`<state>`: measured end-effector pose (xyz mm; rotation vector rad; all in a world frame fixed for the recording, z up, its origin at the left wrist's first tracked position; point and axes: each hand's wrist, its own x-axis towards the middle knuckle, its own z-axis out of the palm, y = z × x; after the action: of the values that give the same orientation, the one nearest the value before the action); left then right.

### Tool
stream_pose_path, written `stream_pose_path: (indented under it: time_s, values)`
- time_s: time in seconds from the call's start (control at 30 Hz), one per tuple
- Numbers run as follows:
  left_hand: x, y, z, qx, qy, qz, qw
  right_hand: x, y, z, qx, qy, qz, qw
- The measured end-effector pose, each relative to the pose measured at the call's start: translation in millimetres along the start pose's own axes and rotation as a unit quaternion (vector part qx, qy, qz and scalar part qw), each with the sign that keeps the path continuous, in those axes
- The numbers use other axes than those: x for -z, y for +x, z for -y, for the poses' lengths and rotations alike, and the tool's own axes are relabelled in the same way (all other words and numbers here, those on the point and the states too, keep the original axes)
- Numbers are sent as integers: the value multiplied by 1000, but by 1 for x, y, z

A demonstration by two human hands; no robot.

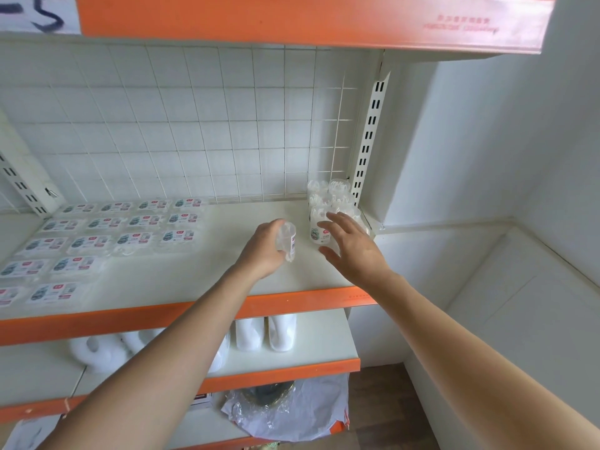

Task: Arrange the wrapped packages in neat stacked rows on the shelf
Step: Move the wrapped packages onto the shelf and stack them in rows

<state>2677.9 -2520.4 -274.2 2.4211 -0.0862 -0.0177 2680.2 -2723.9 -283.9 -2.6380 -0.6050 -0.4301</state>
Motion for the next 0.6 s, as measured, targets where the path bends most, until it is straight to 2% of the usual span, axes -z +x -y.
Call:
stream_pose_path:
  time_s: [0.33, 0.53, 0.6]
  values:
    - [-20, 8, -5, -31, -20, -32, 999, 0, 0, -1, 13, -4, -2, 1000]
    - [-26, 13, -14, -18, -32, -85, 996, -1, -1, -3, 25, -4, -18, 1000]
    - [-23, 13, -17, -10, -74, -104, 992, 0, 0, -1, 32, -1, -29, 999]
